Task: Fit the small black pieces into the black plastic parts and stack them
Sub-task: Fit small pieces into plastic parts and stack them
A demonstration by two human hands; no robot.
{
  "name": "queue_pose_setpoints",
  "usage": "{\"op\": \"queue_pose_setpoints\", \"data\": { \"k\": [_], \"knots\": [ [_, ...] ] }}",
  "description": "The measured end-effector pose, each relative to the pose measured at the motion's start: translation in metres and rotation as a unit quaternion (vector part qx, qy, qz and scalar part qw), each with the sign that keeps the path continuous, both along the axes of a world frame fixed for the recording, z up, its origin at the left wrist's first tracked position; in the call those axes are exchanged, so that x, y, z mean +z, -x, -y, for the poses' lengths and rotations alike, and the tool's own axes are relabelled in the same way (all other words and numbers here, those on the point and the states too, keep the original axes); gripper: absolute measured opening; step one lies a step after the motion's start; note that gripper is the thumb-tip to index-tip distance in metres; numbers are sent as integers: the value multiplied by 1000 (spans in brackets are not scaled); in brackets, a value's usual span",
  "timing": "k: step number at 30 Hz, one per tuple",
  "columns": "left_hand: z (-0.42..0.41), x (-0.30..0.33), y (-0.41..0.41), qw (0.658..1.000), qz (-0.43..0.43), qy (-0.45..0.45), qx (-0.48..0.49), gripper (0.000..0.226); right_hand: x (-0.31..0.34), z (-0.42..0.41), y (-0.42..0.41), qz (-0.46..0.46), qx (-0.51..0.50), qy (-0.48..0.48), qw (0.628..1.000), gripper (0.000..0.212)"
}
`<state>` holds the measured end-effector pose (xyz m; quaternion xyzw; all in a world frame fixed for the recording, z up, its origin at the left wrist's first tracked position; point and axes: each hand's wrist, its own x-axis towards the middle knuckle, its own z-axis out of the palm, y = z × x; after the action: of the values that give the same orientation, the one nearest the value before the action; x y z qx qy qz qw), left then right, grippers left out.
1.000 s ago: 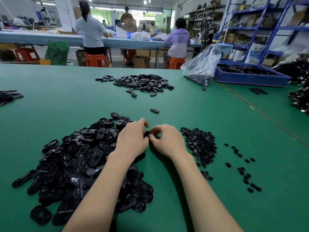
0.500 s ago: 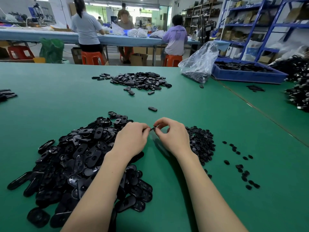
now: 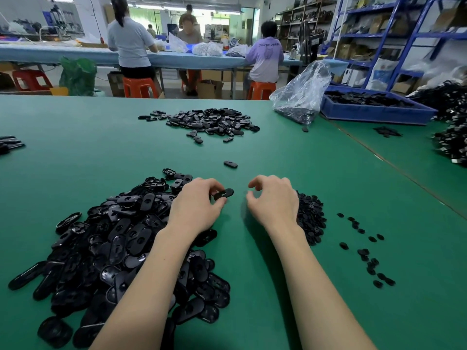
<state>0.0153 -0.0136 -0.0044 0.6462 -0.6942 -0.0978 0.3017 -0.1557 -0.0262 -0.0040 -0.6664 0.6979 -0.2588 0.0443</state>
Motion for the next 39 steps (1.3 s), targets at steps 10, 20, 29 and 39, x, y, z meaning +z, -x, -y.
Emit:
{"op": "queue_pose_setpoints", "data": {
  "k": [10, 20, 29, 39],
  "knots": [
    [-4, -4, 1, 1000, 6, 5, -3, 17, -3, 2, 13, -28, -103, -52, 993, 24],
    [-3, -7, 0, 1000, 13, 14, -2, 17, 0, 3, 17, 96, -61, -8, 993, 18],
    [-3, -6, 2, 998, -3, 61, 29, 14, 0, 7, -12, 313, 130, -24, 940, 8],
    [-6, -5, 7, 993, 22, 95, 69, 21, -3, 4, -18, 283, 116, -29, 952, 3]
  ]
}}
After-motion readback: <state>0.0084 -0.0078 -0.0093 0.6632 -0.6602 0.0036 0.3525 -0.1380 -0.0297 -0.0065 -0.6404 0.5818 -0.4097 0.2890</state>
